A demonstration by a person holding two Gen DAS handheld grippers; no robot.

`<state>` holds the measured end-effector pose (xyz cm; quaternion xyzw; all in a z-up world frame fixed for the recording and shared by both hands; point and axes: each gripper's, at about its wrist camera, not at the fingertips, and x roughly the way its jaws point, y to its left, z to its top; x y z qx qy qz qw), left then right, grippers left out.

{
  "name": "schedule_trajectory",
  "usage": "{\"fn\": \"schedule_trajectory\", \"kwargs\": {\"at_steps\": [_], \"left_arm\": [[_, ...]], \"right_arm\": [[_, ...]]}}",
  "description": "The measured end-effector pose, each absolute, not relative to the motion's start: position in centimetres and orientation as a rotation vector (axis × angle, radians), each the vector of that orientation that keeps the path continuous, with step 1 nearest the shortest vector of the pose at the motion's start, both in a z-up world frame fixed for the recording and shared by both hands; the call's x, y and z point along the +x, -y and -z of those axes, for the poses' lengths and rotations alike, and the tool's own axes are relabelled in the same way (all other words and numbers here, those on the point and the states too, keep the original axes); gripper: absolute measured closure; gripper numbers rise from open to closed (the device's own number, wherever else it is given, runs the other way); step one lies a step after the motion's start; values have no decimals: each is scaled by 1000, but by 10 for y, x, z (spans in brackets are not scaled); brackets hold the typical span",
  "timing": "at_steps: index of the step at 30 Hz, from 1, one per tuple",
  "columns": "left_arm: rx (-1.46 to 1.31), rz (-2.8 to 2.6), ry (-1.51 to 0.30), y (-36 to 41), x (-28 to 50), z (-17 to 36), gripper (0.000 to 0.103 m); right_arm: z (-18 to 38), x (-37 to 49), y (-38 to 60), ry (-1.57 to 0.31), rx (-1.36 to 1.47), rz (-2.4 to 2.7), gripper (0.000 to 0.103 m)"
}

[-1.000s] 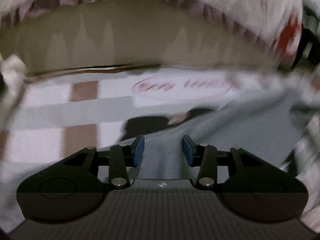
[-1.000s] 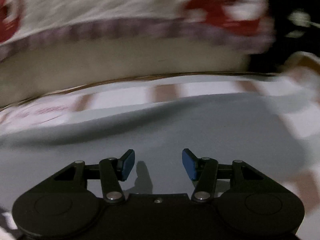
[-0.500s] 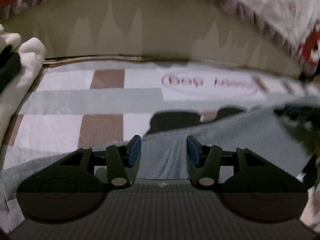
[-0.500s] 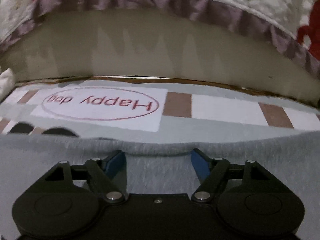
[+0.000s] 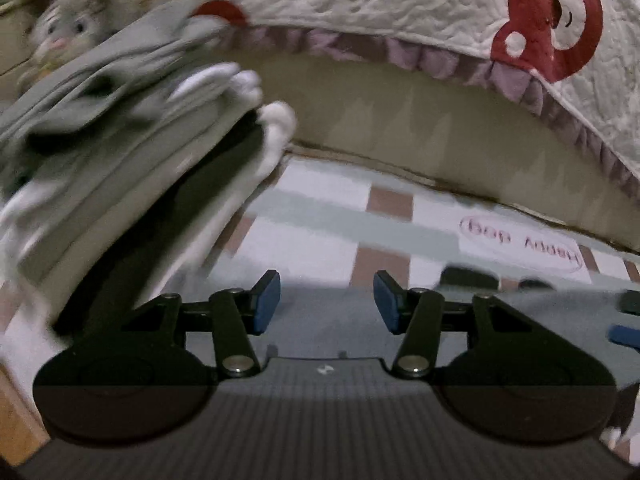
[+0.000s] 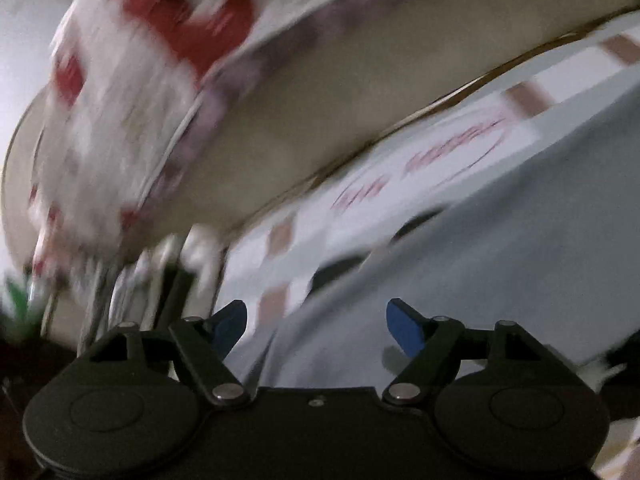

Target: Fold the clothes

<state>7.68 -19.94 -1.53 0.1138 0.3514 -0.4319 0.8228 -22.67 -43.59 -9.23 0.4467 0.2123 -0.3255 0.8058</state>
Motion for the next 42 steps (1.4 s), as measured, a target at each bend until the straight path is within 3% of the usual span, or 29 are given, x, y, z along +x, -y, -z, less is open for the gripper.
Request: {"fn": "schedule_trajectory", "kwargs": {"at_steps": [2, 7, 10, 14, 17, 19, 23, 26, 32, 38, 42], "left_arm": [[248, 935, -715, 175, 62, 23, 52], [414, 1009, -710, 148, 26, 51, 38], [469, 970, -720, 158, 20, 68, 28], [591, 839, -638, 192, 33, 90, 27], [498, 816, -716, 207, 65, 99, 50], [354, 807, -805, 208, 98, 101, 56], [342, 831, -835, 217, 121, 109, 56], [338, 843, -870, 223, 131, 115, 56], [47, 892, -1053, 204, 176, 117, 56], [69, 881, -1056, 211, 172, 119, 56], [203, 878, -980, 206, 154, 94, 55]], "right_arm": [[92, -208, 411, -468, 930, 616, 22], [108, -169, 373, -558, 751, 570, 24], [114, -159, 374, -580, 684, 567, 24], [122, -145, 376, -608, 597, 563, 24], [129, -136, 380, -618, 551, 557, 24], [132, -131, 384, -616, 485, 564, 24], [149, -125, 405, -600, 531, 602, 23], [156, -114, 399, -656, 405, 610, 23], [153, -109, 397, -683, 385, 625, 23], [137, -85, 382, -638, 452, 503, 21], [151, -36, 358, -780, 237, 477, 20]]}}
